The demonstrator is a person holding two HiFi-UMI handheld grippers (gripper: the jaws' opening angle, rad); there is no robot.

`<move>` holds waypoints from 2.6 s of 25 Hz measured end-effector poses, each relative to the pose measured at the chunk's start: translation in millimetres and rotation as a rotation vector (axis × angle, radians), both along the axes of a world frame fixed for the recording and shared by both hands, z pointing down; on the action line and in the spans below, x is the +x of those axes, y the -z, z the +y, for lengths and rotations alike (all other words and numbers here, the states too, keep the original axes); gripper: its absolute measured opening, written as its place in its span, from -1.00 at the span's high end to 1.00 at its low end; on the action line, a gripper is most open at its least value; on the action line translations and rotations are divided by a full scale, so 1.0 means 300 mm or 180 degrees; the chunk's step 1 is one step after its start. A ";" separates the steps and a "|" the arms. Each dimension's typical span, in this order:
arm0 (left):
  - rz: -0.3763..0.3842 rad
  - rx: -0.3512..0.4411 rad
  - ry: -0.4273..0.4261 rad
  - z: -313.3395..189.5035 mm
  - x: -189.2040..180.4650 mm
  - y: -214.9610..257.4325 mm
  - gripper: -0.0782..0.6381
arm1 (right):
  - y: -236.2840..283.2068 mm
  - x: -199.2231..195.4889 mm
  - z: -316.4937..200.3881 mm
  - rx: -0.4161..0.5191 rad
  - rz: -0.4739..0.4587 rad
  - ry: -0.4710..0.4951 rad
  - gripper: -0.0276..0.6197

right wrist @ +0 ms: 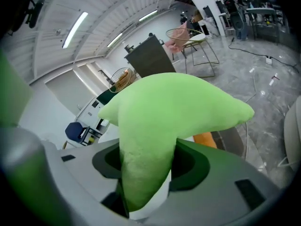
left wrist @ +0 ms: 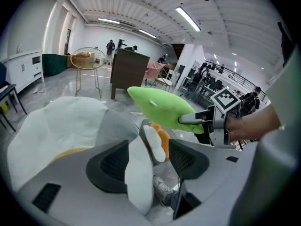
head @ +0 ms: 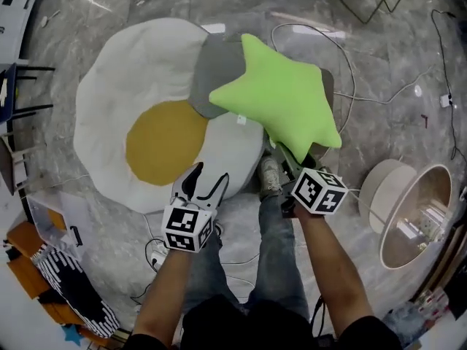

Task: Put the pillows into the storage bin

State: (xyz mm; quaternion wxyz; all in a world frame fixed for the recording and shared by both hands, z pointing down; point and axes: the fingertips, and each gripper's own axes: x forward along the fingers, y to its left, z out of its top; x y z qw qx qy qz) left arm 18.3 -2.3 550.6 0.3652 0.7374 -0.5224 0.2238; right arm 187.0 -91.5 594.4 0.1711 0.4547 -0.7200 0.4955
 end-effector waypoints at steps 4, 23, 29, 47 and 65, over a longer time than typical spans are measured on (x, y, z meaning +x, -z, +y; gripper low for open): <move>0.0065 -0.0018 -0.0296 -0.054 0.175 -0.013 -0.01 | -0.032 0.195 0.007 -0.0074 0.0094 -0.0271 0.16; 0.0169 -0.0170 -0.0819 -0.144 0.451 -0.032 -0.01 | -0.038 0.920 -0.056 0.0157 0.2086 0.0185 0.15; 0.0207 -0.0223 -0.0879 -0.168 0.517 -0.069 -0.01 | -0.142 0.905 -0.084 0.0150 0.2622 0.0725 0.14; 0.0178 -0.0484 -0.0592 -0.113 0.413 -0.157 -0.01 | -0.319 0.733 -0.163 0.0399 0.3490 0.2338 0.07; 0.0231 -0.0483 -0.0627 -0.128 0.406 -0.171 -0.01 | -0.319 0.616 -0.154 0.0805 0.3591 0.2867 -0.12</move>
